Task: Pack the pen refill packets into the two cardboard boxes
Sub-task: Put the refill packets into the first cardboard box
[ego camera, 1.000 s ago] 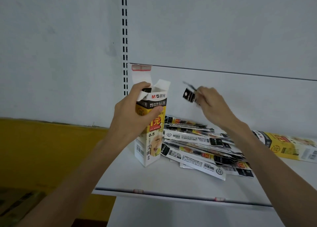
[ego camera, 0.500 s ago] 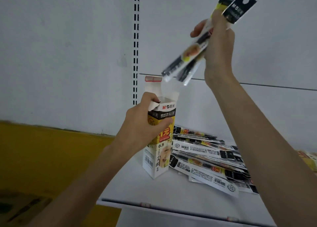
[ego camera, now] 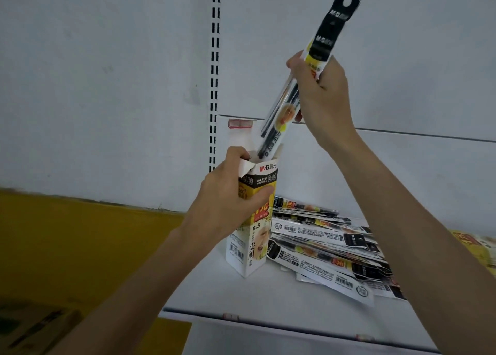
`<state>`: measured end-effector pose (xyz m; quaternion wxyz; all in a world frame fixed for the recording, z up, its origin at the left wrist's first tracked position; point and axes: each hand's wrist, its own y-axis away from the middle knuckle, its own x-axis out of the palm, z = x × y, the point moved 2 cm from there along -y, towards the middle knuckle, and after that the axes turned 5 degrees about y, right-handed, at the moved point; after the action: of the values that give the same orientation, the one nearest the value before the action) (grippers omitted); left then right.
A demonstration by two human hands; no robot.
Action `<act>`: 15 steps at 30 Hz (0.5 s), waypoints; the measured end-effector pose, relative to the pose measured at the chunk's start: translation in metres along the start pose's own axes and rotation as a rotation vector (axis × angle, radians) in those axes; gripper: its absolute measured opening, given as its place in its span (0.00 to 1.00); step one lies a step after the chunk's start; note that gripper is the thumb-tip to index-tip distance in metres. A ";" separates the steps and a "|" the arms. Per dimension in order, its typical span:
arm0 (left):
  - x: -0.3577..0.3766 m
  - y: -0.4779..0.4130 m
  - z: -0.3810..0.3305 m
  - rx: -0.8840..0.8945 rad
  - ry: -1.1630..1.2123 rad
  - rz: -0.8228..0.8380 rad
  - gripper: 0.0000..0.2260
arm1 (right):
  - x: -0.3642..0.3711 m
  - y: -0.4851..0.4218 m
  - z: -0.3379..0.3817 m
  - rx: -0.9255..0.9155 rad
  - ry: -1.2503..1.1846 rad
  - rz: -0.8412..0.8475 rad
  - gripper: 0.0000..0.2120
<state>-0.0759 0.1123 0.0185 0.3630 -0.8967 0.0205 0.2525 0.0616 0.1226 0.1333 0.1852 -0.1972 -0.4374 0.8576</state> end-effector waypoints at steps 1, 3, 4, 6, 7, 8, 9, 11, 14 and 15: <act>0.000 0.000 -0.001 0.001 0.002 -0.004 0.21 | 0.002 0.002 0.001 0.018 0.019 0.035 0.09; 0.000 0.001 -0.002 0.004 0.002 -0.019 0.21 | 0.010 0.010 0.000 0.049 0.137 0.198 0.11; 0.000 0.001 -0.003 0.007 0.004 -0.030 0.21 | 0.016 0.016 -0.002 0.054 0.224 0.314 0.12; -0.001 0.002 -0.004 0.015 0.020 -0.046 0.22 | 0.024 0.029 -0.011 0.071 0.350 0.501 0.10; -0.001 0.002 -0.004 0.012 0.030 -0.046 0.22 | 0.024 0.033 -0.016 0.092 0.377 0.525 0.10; 0.000 0.003 -0.003 0.004 0.037 -0.042 0.23 | 0.023 0.036 -0.022 0.119 0.377 0.511 0.14; 0.000 0.003 -0.003 -0.005 0.039 -0.040 0.24 | 0.019 0.038 -0.024 0.159 0.329 0.479 0.18; 0.000 0.004 -0.002 0.003 0.029 -0.047 0.28 | 0.014 0.039 -0.026 0.211 0.191 0.405 0.19; -0.002 0.003 -0.003 0.026 0.017 -0.044 0.30 | 0.000 0.038 -0.032 0.193 0.114 0.276 0.14; -0.002 0.003 -0.004 0.019 0.012 -0.032 0.30 | -0.006 0.038 -0.038 0.186 0.172 0.264 0.12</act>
<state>-0.0765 0.1076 0.0201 0.3754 -0.8949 0.0106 0.2409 0.0801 0.1246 0.0820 0.1252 -0.3077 -0.3090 0.8912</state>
